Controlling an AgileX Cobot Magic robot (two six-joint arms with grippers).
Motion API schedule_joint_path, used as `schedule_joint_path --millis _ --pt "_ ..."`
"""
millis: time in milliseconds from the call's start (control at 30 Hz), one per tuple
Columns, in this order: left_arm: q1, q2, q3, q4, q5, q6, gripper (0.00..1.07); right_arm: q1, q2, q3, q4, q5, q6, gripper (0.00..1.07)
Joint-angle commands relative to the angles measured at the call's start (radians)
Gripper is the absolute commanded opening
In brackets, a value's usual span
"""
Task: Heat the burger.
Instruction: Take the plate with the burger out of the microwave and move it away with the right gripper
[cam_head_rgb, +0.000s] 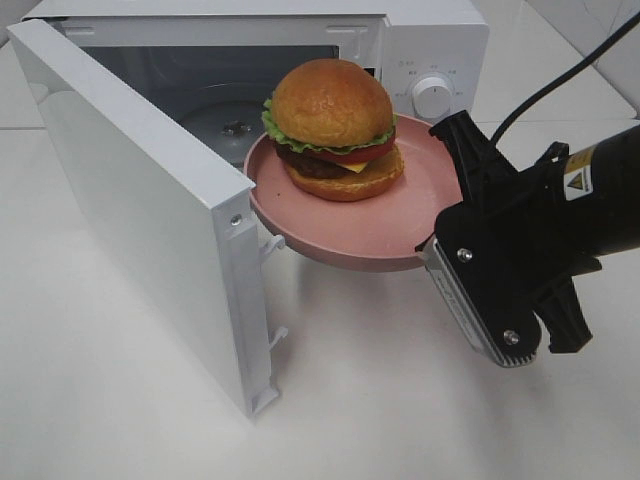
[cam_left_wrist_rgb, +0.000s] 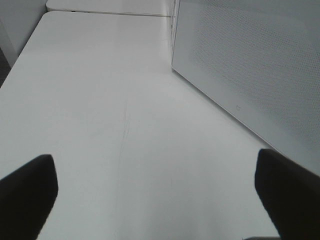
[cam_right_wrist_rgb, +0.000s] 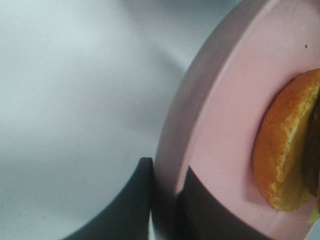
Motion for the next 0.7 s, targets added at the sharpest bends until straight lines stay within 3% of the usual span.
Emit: schedule_joint_path --millis 33,700 --pt "0.001 -0.015 0.003 -0.004 -0.014 0.0 1.0 -0.005 -0.049 0.002 -0.036 -0.049 0.035 0.0" --pt "0.001 -0.015 0.003 -0.004 -0.014 0.0 1.0 -0.005 -0.339 0.153 -0.142 0.112 0.166 0.0"
